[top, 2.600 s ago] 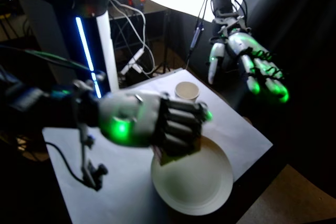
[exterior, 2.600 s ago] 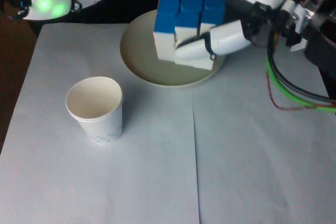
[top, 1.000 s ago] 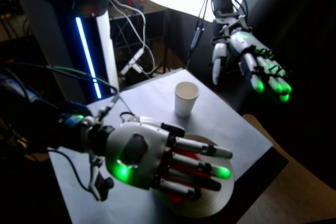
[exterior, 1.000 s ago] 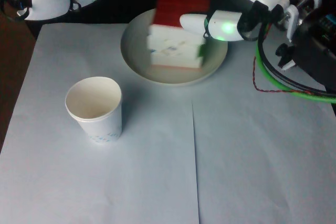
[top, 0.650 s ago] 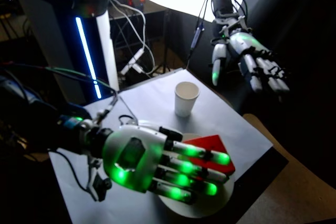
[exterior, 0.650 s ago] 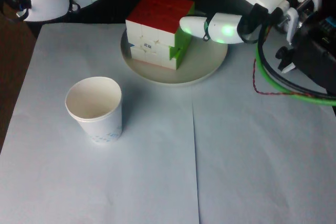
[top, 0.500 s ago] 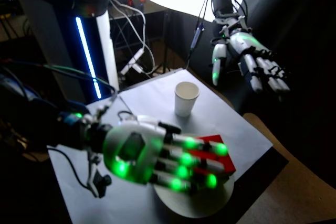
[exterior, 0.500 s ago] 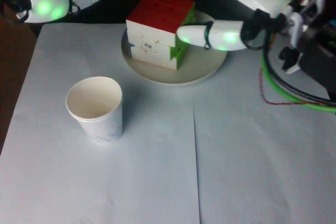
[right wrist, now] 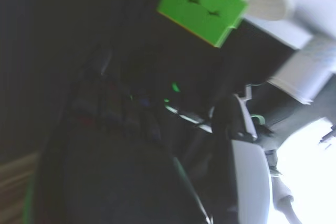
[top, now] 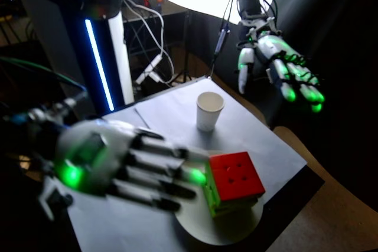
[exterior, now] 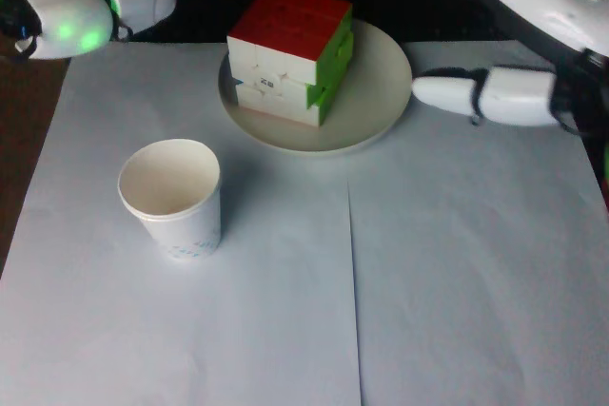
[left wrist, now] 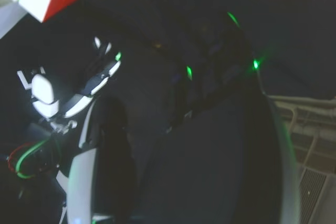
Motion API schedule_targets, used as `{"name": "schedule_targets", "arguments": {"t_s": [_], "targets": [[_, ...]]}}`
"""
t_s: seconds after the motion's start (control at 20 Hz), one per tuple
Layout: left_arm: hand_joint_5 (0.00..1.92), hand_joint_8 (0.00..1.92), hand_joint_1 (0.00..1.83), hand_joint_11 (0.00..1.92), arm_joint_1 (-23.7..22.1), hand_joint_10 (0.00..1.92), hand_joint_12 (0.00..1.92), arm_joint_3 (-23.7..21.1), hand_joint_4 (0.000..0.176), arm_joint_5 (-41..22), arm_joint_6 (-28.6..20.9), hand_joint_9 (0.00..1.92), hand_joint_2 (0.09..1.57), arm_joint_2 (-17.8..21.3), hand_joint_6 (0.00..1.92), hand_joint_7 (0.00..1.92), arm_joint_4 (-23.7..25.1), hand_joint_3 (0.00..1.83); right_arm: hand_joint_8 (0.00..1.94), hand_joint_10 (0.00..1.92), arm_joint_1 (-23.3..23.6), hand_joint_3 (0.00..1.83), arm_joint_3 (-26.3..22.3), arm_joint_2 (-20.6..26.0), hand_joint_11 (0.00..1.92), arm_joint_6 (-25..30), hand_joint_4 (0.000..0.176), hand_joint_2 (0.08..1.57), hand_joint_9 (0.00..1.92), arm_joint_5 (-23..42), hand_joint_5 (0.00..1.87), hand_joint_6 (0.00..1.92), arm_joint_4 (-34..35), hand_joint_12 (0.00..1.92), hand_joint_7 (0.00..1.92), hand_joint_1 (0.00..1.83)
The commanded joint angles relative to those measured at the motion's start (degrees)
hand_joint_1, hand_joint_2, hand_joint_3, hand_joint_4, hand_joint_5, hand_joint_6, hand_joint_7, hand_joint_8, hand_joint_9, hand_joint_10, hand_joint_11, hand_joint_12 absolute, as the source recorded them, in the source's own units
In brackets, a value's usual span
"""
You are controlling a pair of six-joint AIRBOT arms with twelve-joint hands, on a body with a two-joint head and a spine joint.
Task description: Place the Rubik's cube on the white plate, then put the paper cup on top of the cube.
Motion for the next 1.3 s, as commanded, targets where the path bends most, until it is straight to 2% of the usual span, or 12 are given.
{"name": "schedule_targets", "arguments": {"t_s": [0.0,0.15,0.2,0.35,0.5,0.8,0.85,0.9,0.95,1.05,1.15,1.25], "targets": [[0.05,0.0,0.33,0.0,-0.35,0.0,0.48,-0.03,0.125,-7.67,-0.04,0.0,1.31,0.72,0.0,0.0,-1.28,0.0,0.0,0.73,-0.36,0.0,-0.99,1.37,0.0,-0.49,0.027,1.15,0.01,9.62,0.01,0.0,0.84,1.36,0.09,0.72],[0.02,0.0,0.33,0.0,0.72,0.0,0.57,-0.75,0.135,-8.55,-0.04,0.0,1.29,1.46,0.01,0.0,-1.52,0.0,0.23,1.17,-3.18,0.0,-5.47,5.06,0.0,-4.7,0.0,1.19,0.0,10.47,0.18,0.09,0.84,1.72,0.27,0.79],[0.02,0.0,0.36,0.0,1.13,0.0,0.64,-1.12,0.135,-8.96,-0.04,0.01,1.27,1.8,0.0,0.0,-1.52,0.0,0.7,1.28,-4.51,0.0,-6.62,6.02,0.0,-5.55,0.0,1.2,0.03,11.64,0.21,0.23,0.84,1.73,0.18,0.83],[0.03,0.0,0.4,0.0,1.94,0.0,0.72,-2.19,0.123,-9.73,-0.05,0.03,1.23,2.63,0.0,0.0,-1.36,0.0,1.27,1.37,-9.27,0.0,-9.4,9.02,0.0,-5.56,0.0,1.2,0.1,15.56,0.06,1.14,1.23,1.68,0.19,0.89],[0.04,0.0,0.48,0.0,4.07,0.0,0.77,-3.83,0.127,-11.65,-1.19,0.06,1.16,4.12,0.0,0.04,-0.83,0.0,1.35,1.51,-10.8,0.0,-10.63,10.25,0.0,-5.56,0.0,1.19,0.12,15.9,0.05,1.27,1.25,1.68,0.17,0.89],[0.03,0.0,0.46,0.0,7.01,0.0,0.47,-5.71,0.113,-13.67,-9.45,0.01,1.06,6.57,0.0,0.01,4.76,0.0,1.37,1.47,-11.64,0.0,-10.76,10.53,0.0,-5.57,0.0,1.2,0.14,15.89,0.02,1.29,1.48,1.64,0.15,0.86],[0.01,0.0,0.49,0.0,7.31,0.0,0.62,-5.84,0.127,-13.68,-10.76,0.02,1.04,6.86,0.0,0.0,5.62,0.0,1.35,1.47,-11.7,0.0,-10.77,10.54,0.0,-5.57,0.0,1.2,0.15,15.89,0.01,1.27,1.55,1.63,0.15,0.88],[0.02,0.0,0.53,0.0,7.72,0.01,0.91,-6.15,0.089,-13.74,-11.94,0.07,1.03,7.25,0.0,0.02,6.67,0.0,1.37,1.51,-11.71,0.0,-10.77,10.55,0.0,-5.57,0.0,1.21,0.14,15.88,0.02,1.29,1.59,1.71,0.13,0.89],[0.02,0.0,0.54,0.0,7.97,0.01,1.02,-6.61,0.084,-13.55,-12.3,0.09,1.02,7.61,0.0,0.03,7.52,0.0,1.43,1.6,-11.74,0.0,-10.76,10.59,0.0,-5.57,0.0,1.2,0.12,15.88,0.02,1.32,1.67,1.77,0.12,0.94],[0.02,0.0,0.57,0.0,8.47,0.01,0.85,-7.56,0.097,-12.91,-12.91,0.04,0.96,8.32,0.0,0.02,9.31,0.0,1.45,1.67,-11.85,0.0,-10.76,10.76,0.0,-5.58,0.0,1.19,0.1,15.88,0.02,1.36,1.79,1.82,0.1,0.93],[0.01,0.0,0.57,0.0,9.09,0.01,1.06,-8.27,0.106,-11.94,-15.33,0.06,0.97,9.0,0.0,0.02,11.93,0.0,1.48,1.69,-11.99,0.0,-10.75,10.86,0.0,-5.61,0.0,1.19,0.12,15.87,0.02,1.38,2.05,1.87,0.1,0.95],[0.0,0.0,0.63,0.0,9.59,0.01,1.16,-9.18,0.146,-11.14,-16.76,0.09,0.94,9.64,0.0,0.05,14.27,0.0,1.46,1.65,-12.15,0.0,-10.75,10.94,0.0,-5.64,0.0,1.19,0.12,15.87,0.02,1.38,2.33,1.87,0.1,0.93]]}}
